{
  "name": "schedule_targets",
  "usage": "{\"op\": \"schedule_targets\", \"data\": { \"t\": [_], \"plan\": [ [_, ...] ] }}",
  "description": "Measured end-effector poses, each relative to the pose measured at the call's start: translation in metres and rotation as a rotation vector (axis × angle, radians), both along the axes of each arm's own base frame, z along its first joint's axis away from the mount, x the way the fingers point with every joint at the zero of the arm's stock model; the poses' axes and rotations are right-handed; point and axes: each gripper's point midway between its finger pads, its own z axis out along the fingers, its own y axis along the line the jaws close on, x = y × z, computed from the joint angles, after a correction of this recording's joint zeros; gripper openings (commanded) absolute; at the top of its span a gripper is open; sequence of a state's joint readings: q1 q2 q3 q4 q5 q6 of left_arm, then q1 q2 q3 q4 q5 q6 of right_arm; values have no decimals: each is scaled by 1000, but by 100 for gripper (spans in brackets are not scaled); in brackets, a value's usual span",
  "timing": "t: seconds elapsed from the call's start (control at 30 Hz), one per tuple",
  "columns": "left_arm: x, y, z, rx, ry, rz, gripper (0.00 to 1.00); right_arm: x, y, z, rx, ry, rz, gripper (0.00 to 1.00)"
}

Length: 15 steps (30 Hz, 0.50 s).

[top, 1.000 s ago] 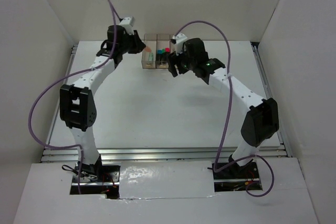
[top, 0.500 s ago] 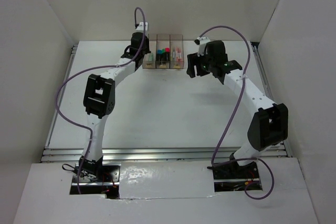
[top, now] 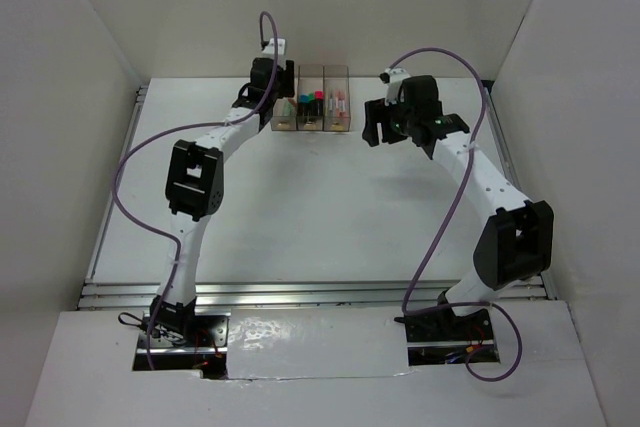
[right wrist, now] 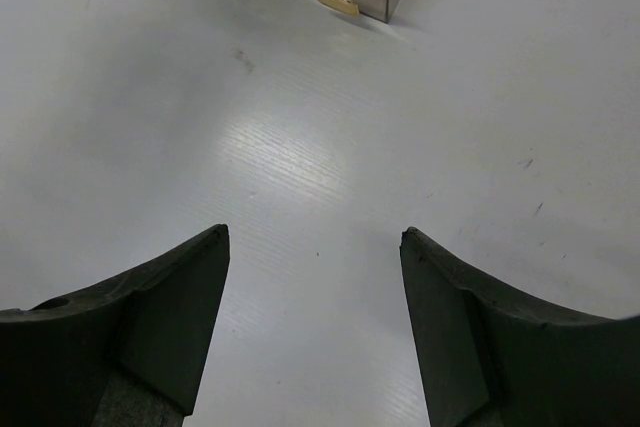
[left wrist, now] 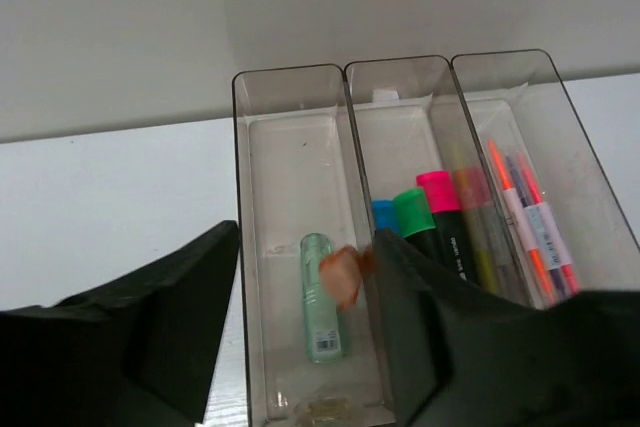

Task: Sort the stationery into containers
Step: Place the stationery into the container

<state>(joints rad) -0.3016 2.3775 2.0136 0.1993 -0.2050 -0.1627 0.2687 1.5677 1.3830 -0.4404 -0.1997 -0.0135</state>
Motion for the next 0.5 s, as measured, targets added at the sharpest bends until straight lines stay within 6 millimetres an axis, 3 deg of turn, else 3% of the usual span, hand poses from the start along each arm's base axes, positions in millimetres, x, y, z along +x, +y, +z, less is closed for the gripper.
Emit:
{"op": "schedule_targets", "data": {
  "t": [0.2,0.27,0.33,0.43,0.5],
  "plan": [
    [0,2,12,5,0,1,83,-1,-7,3,14,22,-30,77],
    [-8,7,13,12,47,-3,99,-1,-13,7,24,23,-49,77],
    [-21,16,22,4,102,-25,99,-2,-25,12,35,26,-81,77],
    [-50,49,53,-33,175,-46,99,-4,-48,21,38,17,-138,77],
    [-81,89,79,-39,210,-25,99,-5,-66,25,32,6,-183,78]
  ]
}}
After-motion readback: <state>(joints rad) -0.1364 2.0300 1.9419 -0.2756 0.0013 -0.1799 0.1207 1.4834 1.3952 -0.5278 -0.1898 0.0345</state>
